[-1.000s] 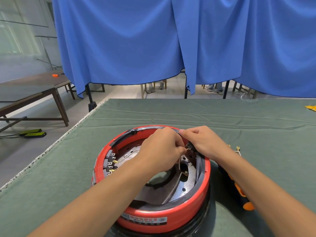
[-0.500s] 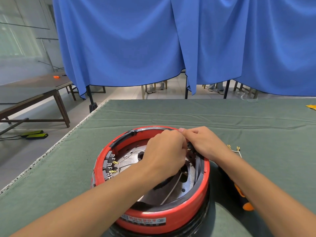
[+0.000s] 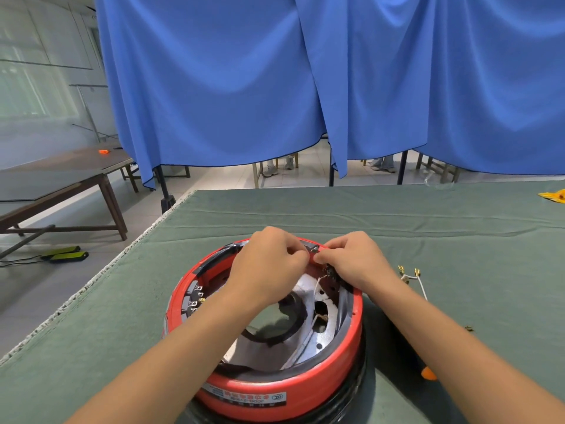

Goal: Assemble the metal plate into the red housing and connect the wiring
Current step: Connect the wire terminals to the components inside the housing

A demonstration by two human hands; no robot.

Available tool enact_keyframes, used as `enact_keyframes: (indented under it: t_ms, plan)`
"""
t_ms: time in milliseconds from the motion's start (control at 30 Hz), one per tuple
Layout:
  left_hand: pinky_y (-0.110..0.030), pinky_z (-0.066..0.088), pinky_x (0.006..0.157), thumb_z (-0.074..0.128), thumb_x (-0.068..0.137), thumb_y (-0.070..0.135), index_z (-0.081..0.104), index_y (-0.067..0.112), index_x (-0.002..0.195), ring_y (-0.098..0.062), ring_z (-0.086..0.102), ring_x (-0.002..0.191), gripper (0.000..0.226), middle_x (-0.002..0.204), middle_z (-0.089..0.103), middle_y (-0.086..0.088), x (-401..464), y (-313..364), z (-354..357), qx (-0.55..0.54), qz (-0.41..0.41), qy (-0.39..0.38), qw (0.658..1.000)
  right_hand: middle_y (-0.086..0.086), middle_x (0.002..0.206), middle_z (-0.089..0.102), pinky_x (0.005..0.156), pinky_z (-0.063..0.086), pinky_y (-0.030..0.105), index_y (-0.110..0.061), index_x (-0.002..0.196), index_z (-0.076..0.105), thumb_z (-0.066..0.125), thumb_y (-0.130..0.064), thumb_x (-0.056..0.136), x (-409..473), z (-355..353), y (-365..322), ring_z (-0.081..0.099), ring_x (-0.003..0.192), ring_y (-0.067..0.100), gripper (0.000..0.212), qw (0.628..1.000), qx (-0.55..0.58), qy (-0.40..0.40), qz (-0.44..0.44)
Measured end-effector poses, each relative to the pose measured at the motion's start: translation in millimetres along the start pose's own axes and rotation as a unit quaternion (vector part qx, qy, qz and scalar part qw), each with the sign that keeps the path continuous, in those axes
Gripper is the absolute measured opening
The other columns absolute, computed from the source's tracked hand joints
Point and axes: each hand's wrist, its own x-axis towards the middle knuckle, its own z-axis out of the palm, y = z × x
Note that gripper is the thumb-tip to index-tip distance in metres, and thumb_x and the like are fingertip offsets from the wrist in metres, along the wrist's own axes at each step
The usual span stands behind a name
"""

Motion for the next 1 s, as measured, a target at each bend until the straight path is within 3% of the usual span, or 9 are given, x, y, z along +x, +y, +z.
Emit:
enact_keyframes:
  t_ms: [133, 233, 333, 433, 533, 600, 767, 1000]
  plan:
    - [-0.034, 0.054, 0.064, 0.054, 0.081, 0.016, 0.073, 0.014, 0.070, -0.026, 0.064, 0.066, 0.022, 0.057, 0.065, 0.001, 6.3, -3.6, -7.3, 0.022, -0.042, -0.021, 0.999, -0.005, 0.068, 0.069, 0.075, 0.051, 0.034, -0.029, 0.054, 0.066, 0.073, -0.032, 0.071, -1.6, 2.4, -1.5, 0.065, 0.082, 0.022, 0.018, 0.997, -0.017, 0.063, 0.036]
    - [-0.036, 0.055, 0.070, 0.053, 0.080, 0.018, 0.071, 0.009, 0.072, -0.025, 0.062, 0.073, 0.021, 0.071, 0.070, -0.006, 11.4, -1.9, -7.7, 0.042, -0.043, -0.032, 0.998, -0.003, 0.077, 0.067, 0.073, 0.045, 0.031, -0.025, 0.065, 0.063, 0.066, -0.031, 0.077, -2.6, -2.3, -2.0, 0.063, 0.088, 0.026, 0.014, 0.992, -0.053, 0.087, 0.069]
    - [-0.037, 0.053, 0.069, 0.052, 0.079, 0.021, 0.069, 0.007, 0.074, -0.026, 0.059, 0.070, 0.023, 0.074, 0.068, -0.011, 10.6, 3.6, -0.4, 0.075, -0.036, -0.020, 0.996, 0.004, 0.083, 0.066, 0.072, 0.047, 0.033, -0.015, 0.076, 0.062, 0.054, -0.032, 0.085, -4.5, -10.4, -6.6, 0.061, 0.086, 0.027, 0.021, 0.994, -0.054, 0.037, 0.087]
    - [-0.035, 0.051, 0.070, 0.052, 0.081, 0.030, 0.068, 0.011, 0.077, -0.028, 0.062, 0.081, 0.025, 0.078, 0.069, -0.005, 9.9, 11.4, 15.5, 0.111, -0.042, -0.010, 0.993, 0.009, 0.087, 0.069, 0.054, 0.049, 0.028, -0.009, 0.079, 0.065, 0.051, -0.031, 0.089, -10.4, -25.7, -16.9, 0.061, 0.067, 0.024, 0.028, 0.986, 0.083, -0.084, 0.120]
    - [-0.033, 0.042, 0.065, 0.051, 0.085, 0.043, 0.060, 0.014, 0.070, -0.029, 0.057, 0.078, 0.034, 0.074, 0.063, -0.002, 10.8, 17.4, 31.8, 0.122, -0.054, -0.015, 0.991, 0.003, 0.083, 0.070, 0.048, 0.046, 0.024, -0.012, 0.081, 0.065, 0.053, -0.026, 0.092, -13.3, -44.7, -9.0, 0.063, 0.060, 0.017, 0.022, 0.989, 0.094, -0.072, 0.092]
    - [-0.031, 0.035, 0.061, 0.053, 0.084, 0.049, 0.053, 0.014, 0.063, -0.027, 0.052, 0.071, 0.041, 0.064, 0.055, 0.003, 9.7, 18.1, 37.2, 0.121, -0.060, -0.019, 0.991, 0.000, 0.075, 0.070, 0.049, 0.048, 0.025, -0.014, 0.074, 0.066, 0.058, -0.021, 0.088, -16.2, -56.4, 5.0, 0.060, 0.058, 0.014, 0.017, 0.996, 0.045, -0.020, 0.070]
    - [-0.031, 0.032, 0.052, 0.055, 0.084, 0.040, 0.045, 0.012, 0.059, -0.027, 0.050, 0.065, 0.039, 0.058, 0.049, -0.001, 10.6, 13.4, 37.0, 0.085, -0.019, -0.036, 0.996, -0.005, 0.076, 0.071, 0.079, 0.055, 0.034, -0.024, 0.064, 0.068, 0.066, -0.021, 0.075, -19.9, -77.3, 38.1, 0.065, 0.082, 0.018, 0.012, 0.975, -0.199, -0.001, 0.096]
    - [-0.031, 0.030, 0.054, 0.060, 0.083, 0.036, 0.051, 0.005, 0.063, -0.018, 0.034, 0.058, 0.038, 0.059, 0.039, -0.003, 13.6, 9.5, 27.4, 0.041, 0.064, -0.117, 0.990, -0.004, 0.075, 0.070, 0.072, 0.052, 0.029, -0.023, 0.062, 0.067, 0.074, -0.033, 0.071, -16.0, -77.9, 47.6, 0.065, 0.081, 0.016, 0.015, 0.961, -0.237, -0.051, 0.134]
